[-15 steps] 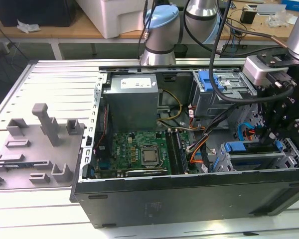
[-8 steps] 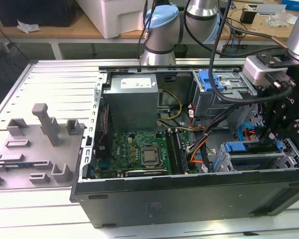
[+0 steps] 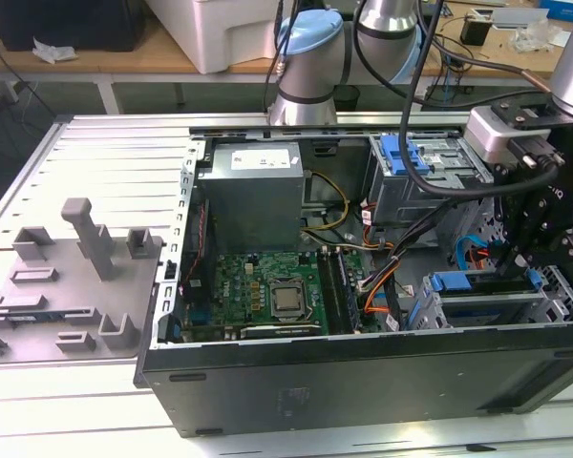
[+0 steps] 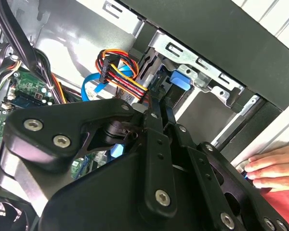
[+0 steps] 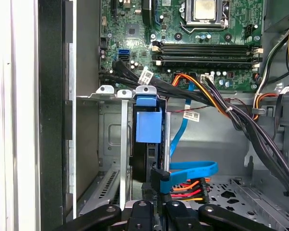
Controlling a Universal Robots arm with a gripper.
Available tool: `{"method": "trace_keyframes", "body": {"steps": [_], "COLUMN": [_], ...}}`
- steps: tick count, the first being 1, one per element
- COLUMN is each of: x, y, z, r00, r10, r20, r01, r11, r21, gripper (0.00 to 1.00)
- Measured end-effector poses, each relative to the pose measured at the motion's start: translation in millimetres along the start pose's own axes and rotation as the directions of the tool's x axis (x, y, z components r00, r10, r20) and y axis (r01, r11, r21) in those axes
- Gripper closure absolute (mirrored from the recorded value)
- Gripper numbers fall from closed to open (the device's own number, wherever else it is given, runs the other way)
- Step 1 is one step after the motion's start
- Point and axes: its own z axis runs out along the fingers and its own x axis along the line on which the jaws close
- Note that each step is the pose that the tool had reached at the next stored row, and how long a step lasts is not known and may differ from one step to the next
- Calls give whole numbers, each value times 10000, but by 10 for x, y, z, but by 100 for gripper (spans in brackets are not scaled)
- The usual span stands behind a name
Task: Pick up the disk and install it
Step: 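Insert the first disk wire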
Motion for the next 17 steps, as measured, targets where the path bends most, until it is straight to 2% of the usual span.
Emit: {"method": "trace_keyframes", "body": {"steps": [17], "x": [-1], "y": [1], "z": [14], "r00": [10000], "r10": [11], "r20": [1], "r01": [-11], "r11": [10000], "r21": [-1], "gripper": [83]}}
